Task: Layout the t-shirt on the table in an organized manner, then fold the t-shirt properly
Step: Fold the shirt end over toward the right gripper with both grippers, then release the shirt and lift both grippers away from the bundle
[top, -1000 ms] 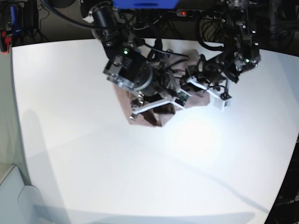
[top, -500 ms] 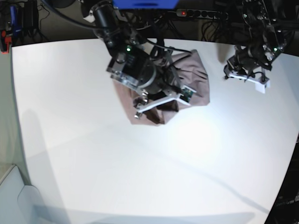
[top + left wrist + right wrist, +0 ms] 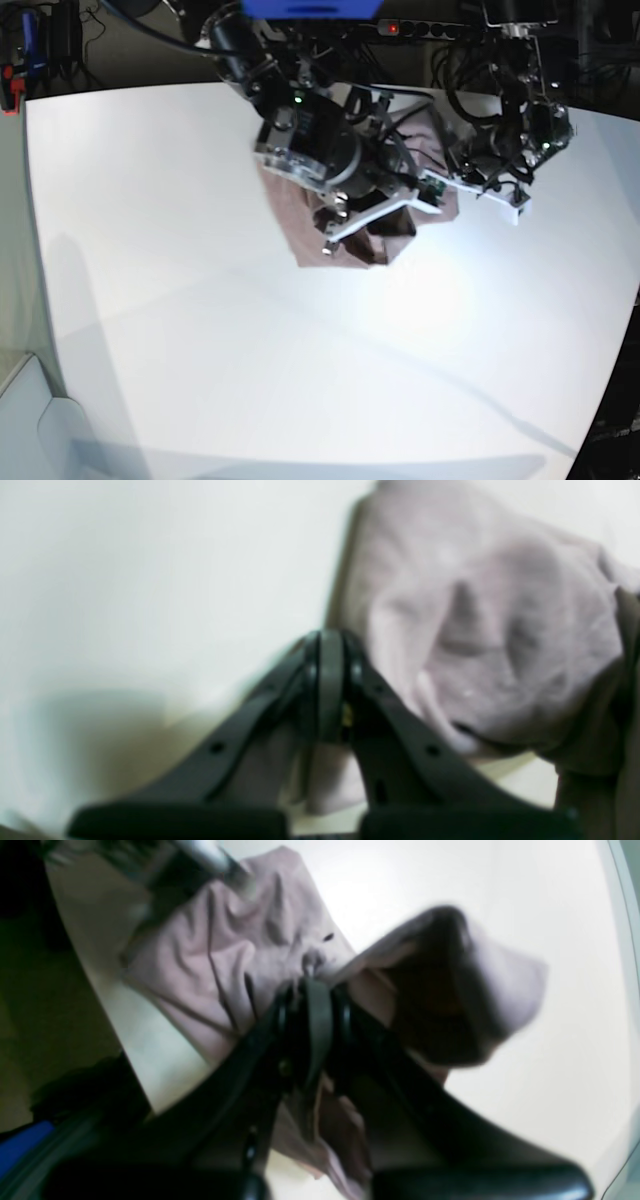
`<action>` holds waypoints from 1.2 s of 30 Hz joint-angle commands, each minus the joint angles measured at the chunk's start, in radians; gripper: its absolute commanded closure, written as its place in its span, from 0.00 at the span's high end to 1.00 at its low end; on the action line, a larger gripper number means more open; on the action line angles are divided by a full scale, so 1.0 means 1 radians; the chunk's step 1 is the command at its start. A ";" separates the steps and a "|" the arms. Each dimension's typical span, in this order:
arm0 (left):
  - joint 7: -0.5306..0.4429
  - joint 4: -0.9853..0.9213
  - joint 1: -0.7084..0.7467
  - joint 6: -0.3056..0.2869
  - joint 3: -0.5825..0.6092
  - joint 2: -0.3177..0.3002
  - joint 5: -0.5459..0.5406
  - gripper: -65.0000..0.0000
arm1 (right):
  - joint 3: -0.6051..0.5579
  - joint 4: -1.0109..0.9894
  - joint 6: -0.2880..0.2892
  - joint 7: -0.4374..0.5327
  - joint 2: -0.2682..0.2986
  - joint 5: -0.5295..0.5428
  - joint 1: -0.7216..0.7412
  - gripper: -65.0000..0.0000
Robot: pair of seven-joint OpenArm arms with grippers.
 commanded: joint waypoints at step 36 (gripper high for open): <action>0.026 0.103 0.066 0.010 0.004 -0.106 0.059 0.00 | -0.132 -0.127 -0.001 0.129 -0.013 0.011 0.095 0.00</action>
